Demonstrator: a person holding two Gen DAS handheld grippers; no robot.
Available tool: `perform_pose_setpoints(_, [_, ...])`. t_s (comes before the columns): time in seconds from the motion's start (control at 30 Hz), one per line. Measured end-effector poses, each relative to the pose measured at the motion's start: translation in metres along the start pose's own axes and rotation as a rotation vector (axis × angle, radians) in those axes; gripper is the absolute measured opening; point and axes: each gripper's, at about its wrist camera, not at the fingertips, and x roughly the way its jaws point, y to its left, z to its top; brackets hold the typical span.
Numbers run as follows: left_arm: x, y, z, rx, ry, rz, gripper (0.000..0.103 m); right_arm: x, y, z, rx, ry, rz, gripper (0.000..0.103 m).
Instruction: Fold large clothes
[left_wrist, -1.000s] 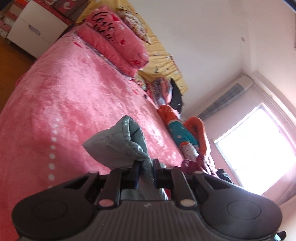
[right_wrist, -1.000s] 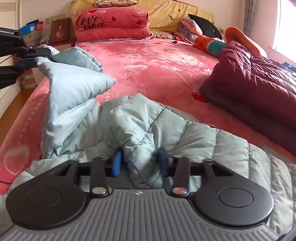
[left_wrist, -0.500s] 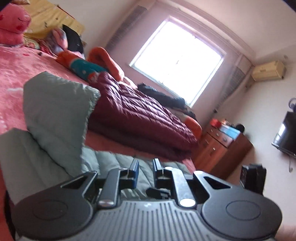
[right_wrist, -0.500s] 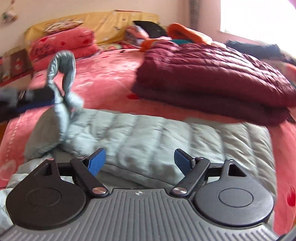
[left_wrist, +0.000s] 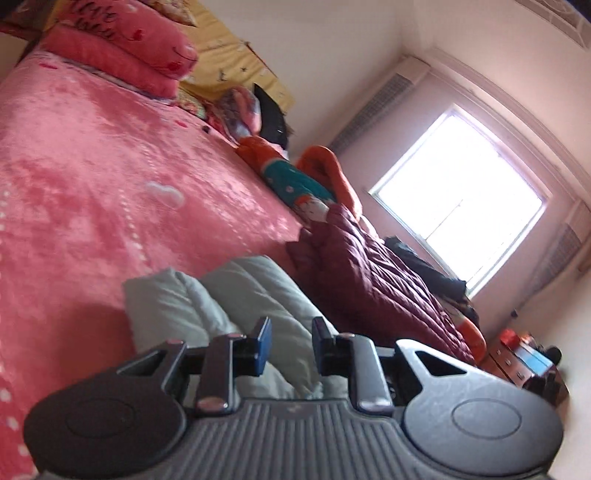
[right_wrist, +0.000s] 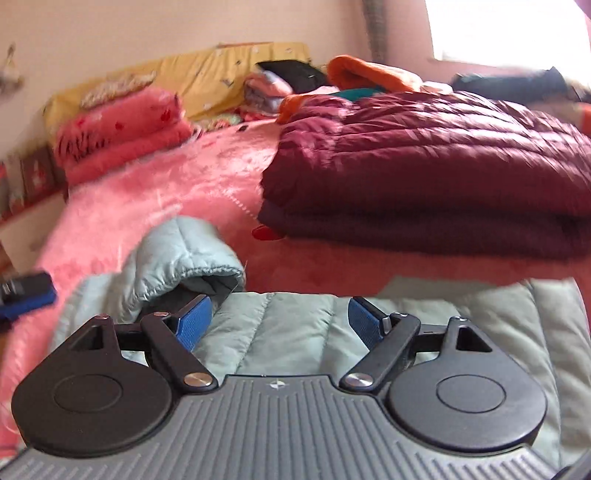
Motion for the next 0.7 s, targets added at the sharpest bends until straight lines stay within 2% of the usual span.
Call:
perform_pose_setpoints(0.1, [-0.004,0.009,0.004,-0.048,-0.041,0.054,0.022,0.028,0.021,0.003,-0.101,0.05,-0.013,0.101])
perform_pose_setpoints(0.2, [-0.007,0.016,0.005,-0.074,-0.052,0.091,0.023,0.051,0.035,0.009,-0.119,0.083,-0.008,0.101])
perform_pose_setpoints(0.37, [-0.007,0.024,0.007,-0.098,-0.052,0.116,0.023,0.08,0.04,0.021,0.018,0.113,0.002,0.102])
perform_pose_setpoints(0.57, [-0.005,0.022,0.005,-0.066,-0.043,0.138,0.023,0.115,0.032,0.033,0.232,0.147,0.04,0.103])
perform_pose_setpoints(0.63, [-0.004,0.023,0.005,-0.073,-0.037,0.14,0.024,0.117,0.034,0.031,0.254,0.144,0.074,0.102])
perform_pose_setpoints(0.7, [-0.004,0.022,0.004,-0.069,-0.035,0.149,0.027,0.115,0.042,0.029,0.227,0.129,0.099,0.095])
